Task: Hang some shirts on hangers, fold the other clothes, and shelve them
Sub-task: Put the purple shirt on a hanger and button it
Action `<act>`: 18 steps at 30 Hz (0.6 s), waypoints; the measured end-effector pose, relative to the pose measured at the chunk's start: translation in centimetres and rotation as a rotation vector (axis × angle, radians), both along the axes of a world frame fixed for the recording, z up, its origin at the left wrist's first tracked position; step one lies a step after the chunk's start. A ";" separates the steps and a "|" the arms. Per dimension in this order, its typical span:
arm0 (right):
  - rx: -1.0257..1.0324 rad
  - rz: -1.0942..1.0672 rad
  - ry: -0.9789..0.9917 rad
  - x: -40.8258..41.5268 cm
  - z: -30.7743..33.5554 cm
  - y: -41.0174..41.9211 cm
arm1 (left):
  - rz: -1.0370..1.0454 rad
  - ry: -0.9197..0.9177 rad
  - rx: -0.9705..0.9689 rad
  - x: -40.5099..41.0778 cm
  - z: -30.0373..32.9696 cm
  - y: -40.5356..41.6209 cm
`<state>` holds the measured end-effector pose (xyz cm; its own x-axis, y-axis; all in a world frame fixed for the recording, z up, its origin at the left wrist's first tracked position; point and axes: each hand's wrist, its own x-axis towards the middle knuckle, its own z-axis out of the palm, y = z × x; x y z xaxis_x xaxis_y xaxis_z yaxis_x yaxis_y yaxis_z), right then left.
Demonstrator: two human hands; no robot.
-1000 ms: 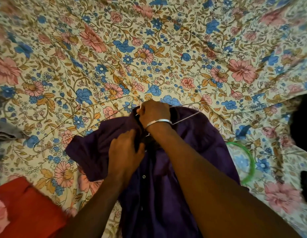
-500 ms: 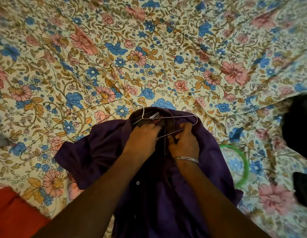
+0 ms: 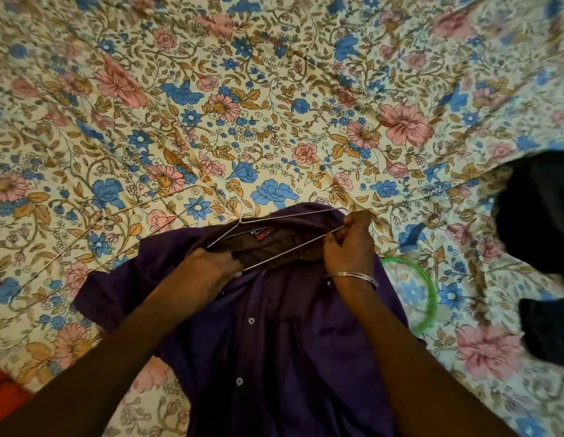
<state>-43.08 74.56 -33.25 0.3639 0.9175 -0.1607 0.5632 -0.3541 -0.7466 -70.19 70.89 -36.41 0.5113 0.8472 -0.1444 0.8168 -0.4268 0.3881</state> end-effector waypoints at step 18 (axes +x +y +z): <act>-0.072 0.348 -0.153 0.4 0.7 -0.3 | 0.068 0.029 0.093 1.5 5.2 -0.1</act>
<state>-42.65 74.22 -32.60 0.0579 0.9787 -0.1969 0.7619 -0.1708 -0.6247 -68.70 70.79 -31.20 0.4490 0.8902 -0.0769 0.8553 -0.4033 0.3252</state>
